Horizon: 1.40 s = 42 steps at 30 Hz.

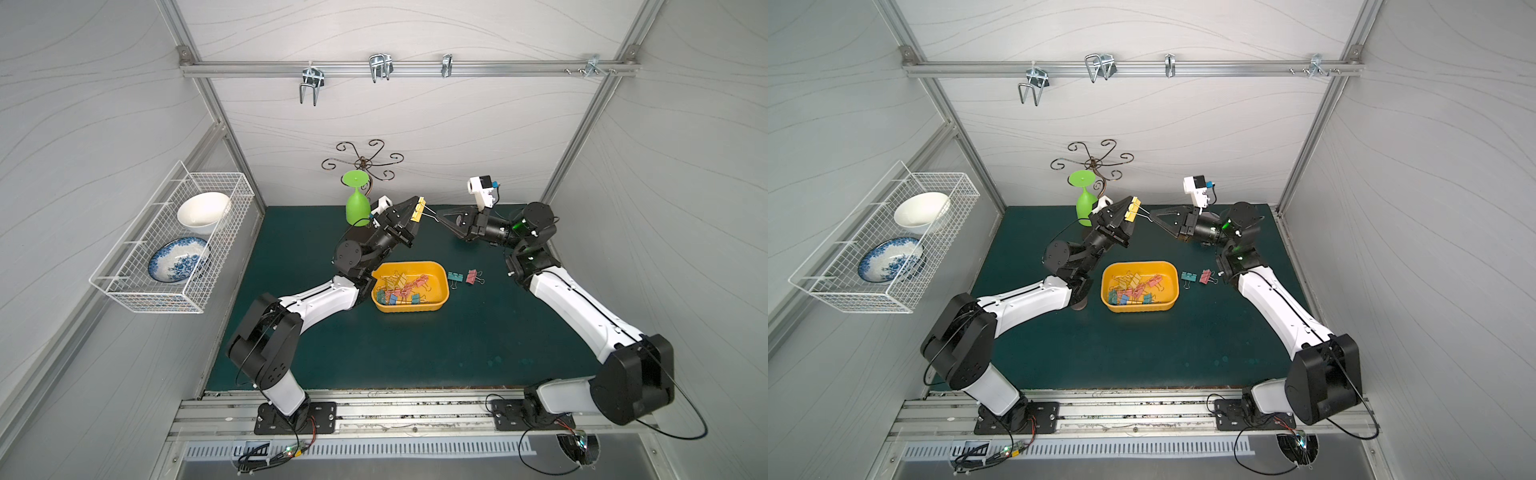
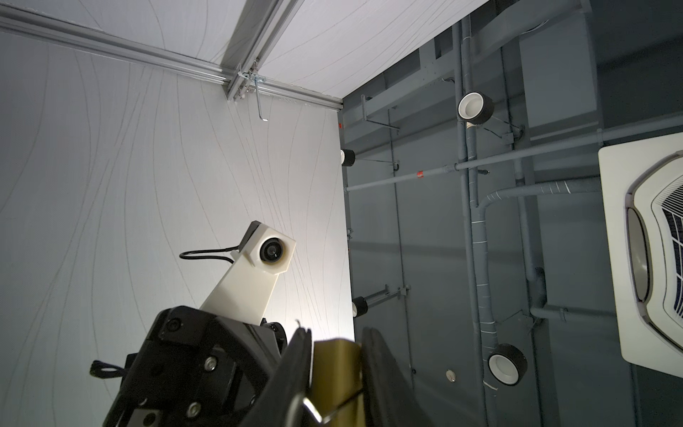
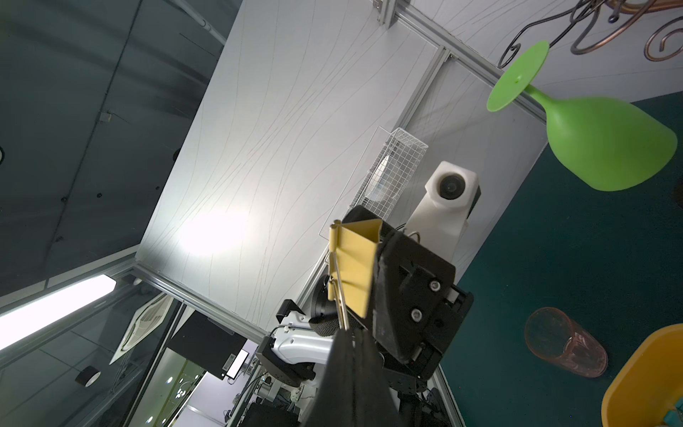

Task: Take out the binder clips from the storage box
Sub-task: Adjust the binder clip, then place the binder clip at the center of the board.

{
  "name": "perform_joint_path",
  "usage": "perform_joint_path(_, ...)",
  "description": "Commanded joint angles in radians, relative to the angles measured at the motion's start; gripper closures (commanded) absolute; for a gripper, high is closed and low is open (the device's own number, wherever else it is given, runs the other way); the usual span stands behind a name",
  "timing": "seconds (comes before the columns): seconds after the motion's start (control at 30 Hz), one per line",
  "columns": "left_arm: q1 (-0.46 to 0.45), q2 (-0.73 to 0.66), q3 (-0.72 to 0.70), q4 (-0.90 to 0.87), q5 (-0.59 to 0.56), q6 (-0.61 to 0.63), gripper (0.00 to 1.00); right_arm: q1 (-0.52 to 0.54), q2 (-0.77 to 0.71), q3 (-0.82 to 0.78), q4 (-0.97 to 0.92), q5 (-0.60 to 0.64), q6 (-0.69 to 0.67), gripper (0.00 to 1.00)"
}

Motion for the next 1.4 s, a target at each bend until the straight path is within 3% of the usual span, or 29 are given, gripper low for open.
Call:
perform_joint_path(0.0,-0.086,0.023,0.067,0.064,0.161,0.012,0.63,0.046,0.019,0.021,-0.201,0.033,-0.097,1.0)
perform_joint_path(0.17,-0.097,0.032,0.078,0.064,0.181,0.021,0.45,0.044,0.01,0.029,-0.253,0.064,-0.126,1.0)
perform_joint_path(0.23,-0.094,0.022,0.036,0.064,0.168,0.035,0.29,0.035,-0.013,0.035,-0.266,0.074,-0.138,1.0)
perform_joint_path(0.4,-0.092,-0.004,-0.052,0.047,0.174,0.096,0.18,0.01,-0.08,0.058,-0.397,0.144,-0.238,1.0)
perform_joint_path(0.5,-0.08,-0.039,-0.118,-0.009,0.183,0.166,0.04,-0.019,-0.114,0.058,-0.459,0.162,-0.271,1.0)
perform_joint_path(0.67,-0.027,-0.172,-0.224,-0.293,0.206,0.394,0.02,-0.077,-0.217,0.051,-0.643,0.223,-0.398,1.0)
perform_joint_path(0.8,-0.023,-0.361,-0.205,-0.855,0.14,0.812,0.02,-0.166,-0.265,0.064,-1.016,0.389,-0.556,1.0)
perform_joint_path(0.9,-0.062,-0.467,-0.161,-1.183,-0.001,1.095,0.02,-0.338,-0.242,-0.01,-1.192,0.424,-0.563,1.0)
perform_joint_path(1.0,-0.093,-0.523,-0.16,-1.298,-0.098,1.25,0.02,-0.494,-0.204,-0.126,-1.197,0.329,-0.559,1.0)
perform_joint_path(1.1,-0.122,-0.536,-0.156,-1.36,-0.149,1.379,0.02,-0.571,-0.172,-0.186,-1.17,0.347,-0.563,1.0)
perform_joint_path(1.37,-0.142,-0.535,-0.151,-1.491,-0.3,1.63,0.02,-0.59,-0.013,-0.184,-1.101,0.472,-0.539,1.0)
